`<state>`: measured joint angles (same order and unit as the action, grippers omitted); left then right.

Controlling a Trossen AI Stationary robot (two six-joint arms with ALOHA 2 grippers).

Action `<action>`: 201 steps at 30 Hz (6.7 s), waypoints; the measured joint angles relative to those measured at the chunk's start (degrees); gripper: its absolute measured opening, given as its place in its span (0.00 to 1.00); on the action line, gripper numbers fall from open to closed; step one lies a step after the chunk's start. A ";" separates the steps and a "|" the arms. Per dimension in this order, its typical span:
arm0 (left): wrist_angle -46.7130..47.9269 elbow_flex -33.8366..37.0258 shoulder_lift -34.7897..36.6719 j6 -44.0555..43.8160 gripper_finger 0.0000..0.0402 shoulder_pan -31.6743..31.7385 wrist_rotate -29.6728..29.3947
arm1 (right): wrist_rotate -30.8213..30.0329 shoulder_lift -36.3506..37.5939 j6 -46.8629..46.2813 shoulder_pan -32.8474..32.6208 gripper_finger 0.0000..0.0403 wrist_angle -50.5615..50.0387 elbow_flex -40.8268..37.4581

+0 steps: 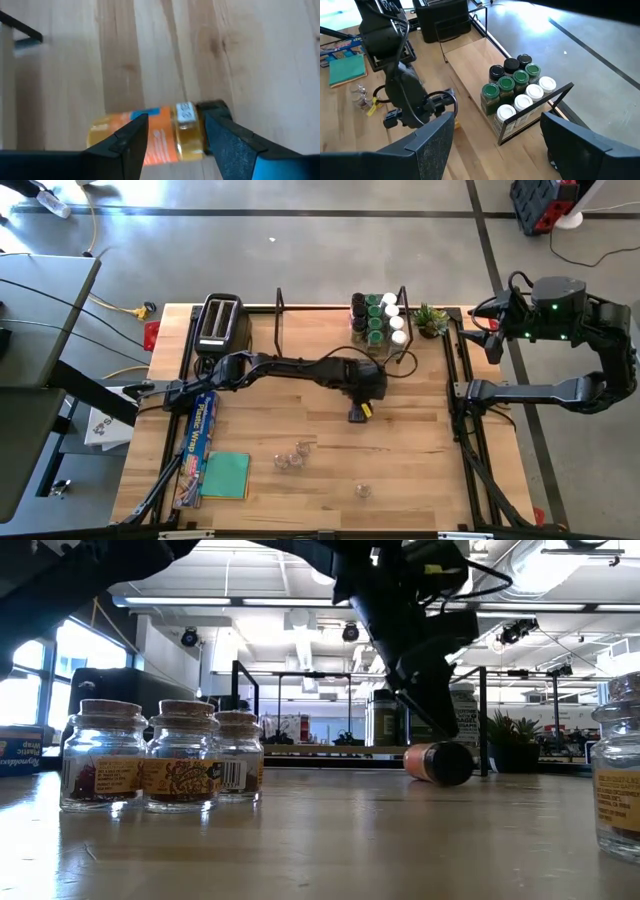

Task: Shelf spices
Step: Put the black seasoning bottle on the shelf and align it with the other black seasoning bottles

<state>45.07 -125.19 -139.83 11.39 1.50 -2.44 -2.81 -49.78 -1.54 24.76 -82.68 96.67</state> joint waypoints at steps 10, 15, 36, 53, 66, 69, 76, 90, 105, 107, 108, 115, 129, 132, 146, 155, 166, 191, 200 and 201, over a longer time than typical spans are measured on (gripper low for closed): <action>9.70 -0.02 0.04 -8.33 0.46 -1.43 0.81 | -0.02 0.00 0.22 0.01 0.72 -0.08 -0.01; 18.47 0.01 0.74 -10.69 0.46 -3.79 1.00 | -0.01 0.00 0.24 -0.01 0.72 -0.08 -0.01; -14.77 -4.40 -2.48 -17.00 0.46 -0.73 3.02 | -0.02 0.00 -1.49 0.00 0.72 0.40 -0.01; 4.35 -4.34 -4.54 -20.57 0.36 -0.51 4.51 | -0.02 0.00 -1.14 -0.01 0.72 0.16 -0.01; 16.57 -4.48 4.96 -1.66 0.33 -4.41 -1.58 | -0.04 -0.02 1.35 0.01 0.72 1.07 0.00; 15.70 -4.48 4.37 11.14 0.33 -3.77 -1.60 | -0.04 -0.02 1.63 0.00 0.72 2.07 -0.01; 8.92 -4.45 1.83 18.99 0.34 -0.55 4.04 | -0.04 -0.02 0.02 0.01 0.72 1.74 0.00; 13.78 -4.39 -2.05 18.74 0.58 3.29 17.33 | -0.02 -0.02 -2.56 0.01 0.72 -0.89 -0.01; 19.56 -2.17 -2.10 25.22 0.73 2.19 15.48 | -0.04 -0.13 -2.08 0.00 0.72 0.40 0.00; 19.73 -0.94 -2.22 24.63 0.72 1.72 13.48 | -0.04 -0.13 -2.02 -0.01 0.72 0.40 -0.01; 19.64 -0.46 -2.27 24.19 0.72 1.46 13.42 | -0.04 -0.13 -1.88 0.00 0.72 0.40 0.00; 17.52 -0.63 -2.29 17.95 0.72 -1.80 10.04 | -0.04 -0.13 -1.88 0.00 0.72 0.40 0.01; 16.29 -1.15 -1.90 5.79 0.49 -3.94 7.41 | -0.04 -0.11 -0.80 0.00 0.72 0.40 -0.01; 16.59 -1.18 -1.87 6.64 0.42 -3.87 6.88 | -0.04 -0.11 -0.80 0.01 0.72 0.40 0.00; 19.94 -9.95 -1.45 4.22 0.40 -3.41 3.59 | -0.04 -0.11 -0.95 -0.01 0.72 0.40 -0.01; 34.90 -8.65 2.46 -29.31 0.59 -4.34 7.86 | -0.04 -0.11 -0.35 0.01 0.72 0.20 -0.01; 37.57 -5.79 2.12 -42.33 0.62 -8.73 -3.72 | -0.04 -0.02 1.87 0.01 0.72 0.18 -0.01; 34.71 -5.72 0.57 32.36 0.60 -3.14 -15.28 | -2.22 0.00 -7.76 0.01 0.72 -0.51 -0.03; 38.70 -3.48 0.33 20.20 0.48 0.22 -2.32 | -4.97 0.00 -18.99 0.01 0.72 -0.26 -0.03; 37.42 -2.55 0.29 19.32 0.46 -0.02 -2.17 | -5.03 0.00 -20.30 0.01 0.72 -0.27 -0.03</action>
<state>82.49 -127.74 -139.54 30.71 1.48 -4.61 -7.84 -49.78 -21.84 24.77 -82.95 96.64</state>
